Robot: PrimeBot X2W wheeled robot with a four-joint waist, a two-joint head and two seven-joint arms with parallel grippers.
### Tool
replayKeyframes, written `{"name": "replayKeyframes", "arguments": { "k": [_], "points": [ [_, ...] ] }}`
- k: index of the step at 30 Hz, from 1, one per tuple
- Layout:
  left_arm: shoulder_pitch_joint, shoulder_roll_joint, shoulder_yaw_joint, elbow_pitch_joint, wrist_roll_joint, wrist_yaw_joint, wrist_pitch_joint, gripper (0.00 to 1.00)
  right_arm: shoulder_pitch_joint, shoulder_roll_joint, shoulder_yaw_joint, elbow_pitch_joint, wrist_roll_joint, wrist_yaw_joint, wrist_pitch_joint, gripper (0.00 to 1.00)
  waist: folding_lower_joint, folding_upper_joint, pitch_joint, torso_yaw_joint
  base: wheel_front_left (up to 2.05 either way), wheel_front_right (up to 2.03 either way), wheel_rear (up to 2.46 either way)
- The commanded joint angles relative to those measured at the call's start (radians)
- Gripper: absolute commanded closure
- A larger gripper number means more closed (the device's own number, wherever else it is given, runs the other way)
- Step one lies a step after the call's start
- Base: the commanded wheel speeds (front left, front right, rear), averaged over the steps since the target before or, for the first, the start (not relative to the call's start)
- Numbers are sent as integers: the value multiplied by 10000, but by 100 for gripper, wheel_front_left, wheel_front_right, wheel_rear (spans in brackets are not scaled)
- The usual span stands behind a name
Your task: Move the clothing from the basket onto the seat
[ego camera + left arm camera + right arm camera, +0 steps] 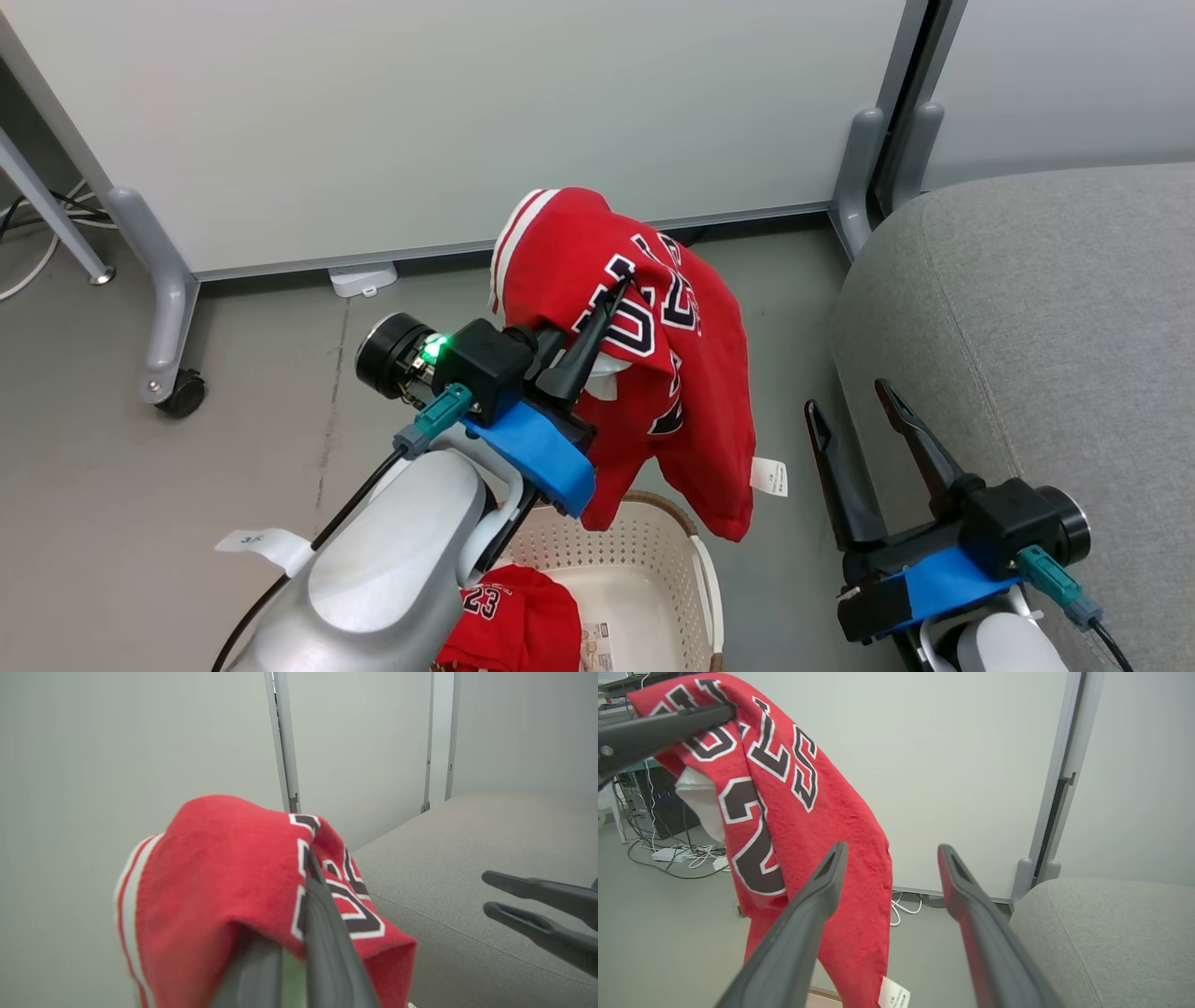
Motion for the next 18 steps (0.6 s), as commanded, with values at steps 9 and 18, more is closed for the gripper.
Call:
{"name": "replayKeyframes", "arguments": {
  "k": [9,18],
  "points": [
    [-311,-83,-32,112,80,1,-51,100,-237,34,663,-299,-48,5,-8,0,1,-1,89,80,0,0,0],
    [-388,-284,-58,181,167,33,-51,100,-847,37,1833,5,-246,5,-10,0,1,-1,143,246,0,0,0]
  ]
}}
